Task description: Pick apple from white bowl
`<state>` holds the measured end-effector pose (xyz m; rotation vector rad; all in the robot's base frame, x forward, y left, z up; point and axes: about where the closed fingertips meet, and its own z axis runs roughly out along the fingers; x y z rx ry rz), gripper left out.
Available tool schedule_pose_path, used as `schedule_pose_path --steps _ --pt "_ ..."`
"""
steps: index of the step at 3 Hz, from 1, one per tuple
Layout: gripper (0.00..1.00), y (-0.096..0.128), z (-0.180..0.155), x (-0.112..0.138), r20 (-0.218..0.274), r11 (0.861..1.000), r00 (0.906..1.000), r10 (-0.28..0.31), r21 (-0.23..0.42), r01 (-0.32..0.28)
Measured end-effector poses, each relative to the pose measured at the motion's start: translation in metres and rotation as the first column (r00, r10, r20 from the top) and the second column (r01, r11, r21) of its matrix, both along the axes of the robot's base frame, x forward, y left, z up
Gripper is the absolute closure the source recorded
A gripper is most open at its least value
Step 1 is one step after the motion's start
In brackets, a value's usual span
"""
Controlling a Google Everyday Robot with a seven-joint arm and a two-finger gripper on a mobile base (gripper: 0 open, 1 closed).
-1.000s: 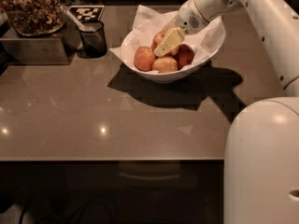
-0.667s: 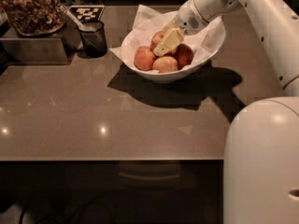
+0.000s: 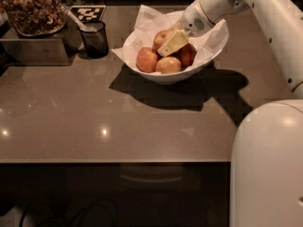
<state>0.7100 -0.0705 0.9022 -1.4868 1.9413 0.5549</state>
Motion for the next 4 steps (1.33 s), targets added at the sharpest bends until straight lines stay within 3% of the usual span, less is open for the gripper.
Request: schedule_pose_path --steps 1,2,3,4 --pt "1.00 -0.010 0.011 -0.008 0.013 0.999 0.9994 -0.031 0.032 0.031" --pt "1.00 -0.017 0.044 -0.015 0.068 0.992 0.9964 -0.051 0.119 0.043" --pt "1.00 -0.016 0.081 -0.022 0.116 0.971 0.9924 -0.042 0.237 0.013" --pt "1.00 -0.010 0.124 -0.035 0.149 0.948 0.9888 -0.003 0.314 -0.045"
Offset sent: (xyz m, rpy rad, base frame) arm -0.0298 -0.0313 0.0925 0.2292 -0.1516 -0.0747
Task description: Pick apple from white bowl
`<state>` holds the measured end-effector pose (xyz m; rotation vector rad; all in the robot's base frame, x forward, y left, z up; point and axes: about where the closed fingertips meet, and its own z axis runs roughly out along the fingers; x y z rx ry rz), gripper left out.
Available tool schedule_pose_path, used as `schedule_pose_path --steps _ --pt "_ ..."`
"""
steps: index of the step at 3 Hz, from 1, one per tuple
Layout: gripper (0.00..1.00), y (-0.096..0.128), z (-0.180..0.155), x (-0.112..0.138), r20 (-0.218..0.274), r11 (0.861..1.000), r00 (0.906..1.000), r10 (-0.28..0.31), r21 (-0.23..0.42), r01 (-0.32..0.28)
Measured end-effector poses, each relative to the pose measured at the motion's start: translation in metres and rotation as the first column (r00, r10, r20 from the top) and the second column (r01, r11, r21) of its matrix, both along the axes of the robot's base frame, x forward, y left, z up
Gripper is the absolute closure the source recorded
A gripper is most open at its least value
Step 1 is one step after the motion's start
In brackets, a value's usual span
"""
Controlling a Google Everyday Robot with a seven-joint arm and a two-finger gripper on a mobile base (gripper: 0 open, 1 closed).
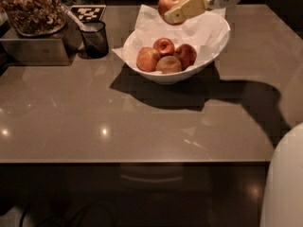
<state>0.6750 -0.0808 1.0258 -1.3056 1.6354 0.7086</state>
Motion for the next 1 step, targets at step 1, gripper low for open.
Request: schedule_pose_path --steps 1 --pt "1.00 -0.0009 0.0254 -0.0132 0.013 1.000 0.9999 0.008 -0.003 -0.008"
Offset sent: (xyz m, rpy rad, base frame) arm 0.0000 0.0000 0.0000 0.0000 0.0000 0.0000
